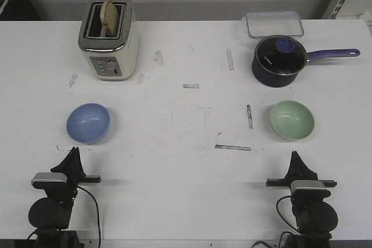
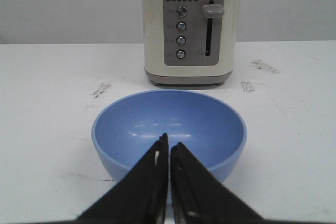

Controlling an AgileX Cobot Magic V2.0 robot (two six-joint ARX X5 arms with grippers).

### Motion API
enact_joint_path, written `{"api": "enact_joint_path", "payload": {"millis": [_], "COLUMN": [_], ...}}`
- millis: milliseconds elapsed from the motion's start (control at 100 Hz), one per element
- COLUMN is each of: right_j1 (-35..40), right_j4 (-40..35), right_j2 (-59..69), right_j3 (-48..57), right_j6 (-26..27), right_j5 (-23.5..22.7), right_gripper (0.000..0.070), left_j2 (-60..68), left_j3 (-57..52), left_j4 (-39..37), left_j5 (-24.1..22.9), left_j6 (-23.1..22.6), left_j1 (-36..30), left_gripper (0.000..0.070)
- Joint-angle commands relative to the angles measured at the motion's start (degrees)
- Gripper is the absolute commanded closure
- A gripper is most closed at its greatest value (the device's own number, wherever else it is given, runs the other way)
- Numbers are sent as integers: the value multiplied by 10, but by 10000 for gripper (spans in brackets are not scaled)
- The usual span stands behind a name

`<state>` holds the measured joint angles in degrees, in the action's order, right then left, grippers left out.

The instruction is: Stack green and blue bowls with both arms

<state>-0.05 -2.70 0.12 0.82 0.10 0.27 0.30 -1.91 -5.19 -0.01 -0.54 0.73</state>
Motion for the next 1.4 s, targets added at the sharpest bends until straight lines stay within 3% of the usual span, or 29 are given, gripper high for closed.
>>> {"api": "enact_joint_path", "payload": {"millis": [0,870,1120,1320,1390], "right_j1": [0,0,0,0,0], "right_j4": [6,16,59,196,196], "right_j2": [0,0,0,0,3], "right_j3": [-1,-1,-1,6,41], "right_j6": [5,-1,1,4,3], "right_j5": [2,4,15,22,25], "right_gripper": [700,700,700,700,700], "left_j2": [-1,-1,-1,-1,-1], "left_j3": [12,12,12,12,12], "left_j4": [-7,-9,-9,-9,-9], "left_j5": [0,1,1,1,0], "left_j6": [1,1,1,1,1], "left_j1": [0,0,0,0,0], "left_gripper": [699,699,699,699,698]}}
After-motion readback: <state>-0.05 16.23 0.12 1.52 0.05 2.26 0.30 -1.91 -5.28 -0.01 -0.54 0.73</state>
